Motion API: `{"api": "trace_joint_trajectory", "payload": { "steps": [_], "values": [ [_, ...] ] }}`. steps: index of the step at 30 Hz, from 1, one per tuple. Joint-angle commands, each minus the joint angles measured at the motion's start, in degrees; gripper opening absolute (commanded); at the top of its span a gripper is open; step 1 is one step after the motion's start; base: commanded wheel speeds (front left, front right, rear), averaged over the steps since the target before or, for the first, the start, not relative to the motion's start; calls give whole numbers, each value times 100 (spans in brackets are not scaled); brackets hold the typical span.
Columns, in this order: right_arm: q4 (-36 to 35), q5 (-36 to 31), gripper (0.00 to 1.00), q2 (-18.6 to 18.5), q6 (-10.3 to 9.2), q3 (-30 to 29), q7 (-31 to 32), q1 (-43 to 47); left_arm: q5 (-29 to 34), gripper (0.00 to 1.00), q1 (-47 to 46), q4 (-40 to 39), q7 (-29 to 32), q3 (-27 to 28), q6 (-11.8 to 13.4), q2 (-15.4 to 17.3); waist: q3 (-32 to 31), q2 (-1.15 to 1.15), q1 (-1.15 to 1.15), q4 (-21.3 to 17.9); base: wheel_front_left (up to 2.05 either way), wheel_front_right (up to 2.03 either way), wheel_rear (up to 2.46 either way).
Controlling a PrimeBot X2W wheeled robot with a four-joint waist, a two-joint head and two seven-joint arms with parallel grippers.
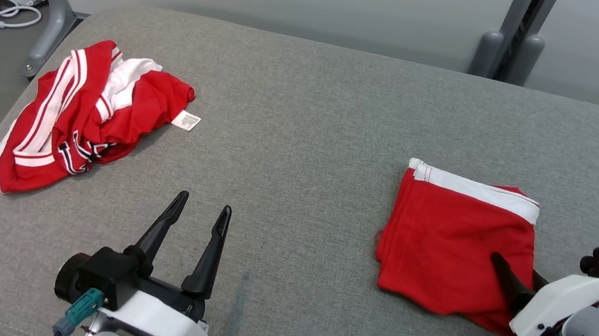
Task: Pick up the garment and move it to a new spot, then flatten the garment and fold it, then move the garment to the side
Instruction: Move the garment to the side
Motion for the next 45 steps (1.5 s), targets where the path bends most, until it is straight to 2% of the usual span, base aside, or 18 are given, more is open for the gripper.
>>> {"api": "trace_joint_trajectory", "payload": {
  "steps": [1,5,6,8,9,19,28,33,34,37,45],
  "values": [
    [58,103,100,-39,0,92,63,-91,-22,100,-101,2,-8,-1,-17,18,37,0,0,61,0,0,0],
    [90,320,98,-33,0,355,184,-171,-34,100,-102,8,-8,0,-19,18,53,0,0,97,0,0,0],
    [94,362,80,-35,0,420,200,-188,-35,100,-100,11,-8,2,-18,18,52,0,0,98,0,0,0],
    [104,372,3,-70,0,584,197,-232,-35,100,-90,16,-8,7,-13,20,49,0,0,91,0,0,0],
    [123,341,0,-103,0,659,144,-264,-36,100,-92,18,-8,4,-8,19,48,0,0,84,0,0,0],
    [298,296,0,-362,0,1245,-315,-579,38,100,-149,-20,-8,-93,-31,19,54,0,0,-71,0,0,0],
    [324,-196,0,-925,0,2069,-428,-1072,198,100,-307,-121,-8,-290,-101,18,320,0,0,-421,0,0,0],
    [227,-599,0,-1441,0,2558,-438,-1672,379,100,-654,-217,-8,-523,-174,19,865,0,0,-789,0,0,0],
    [176,-748,0,-1681,0,2715,-450,-1928,454,100,-843,-261,-9,-654,-195,19,1130,0,0,-929,0,0,0],
    [113,-937,0,-2043,0,2912,-495,-2273,500,100,-1200,-343,-8,-937,-195,17,1515,0,0,-1110,0,0,0],
    [295,-1462,0,-2996,-2,3176,-722,-2910,462,100,-2081,-549,-9,-1699,-193,55,2354,0,0,-1392,0,0,0]
  ]
}}
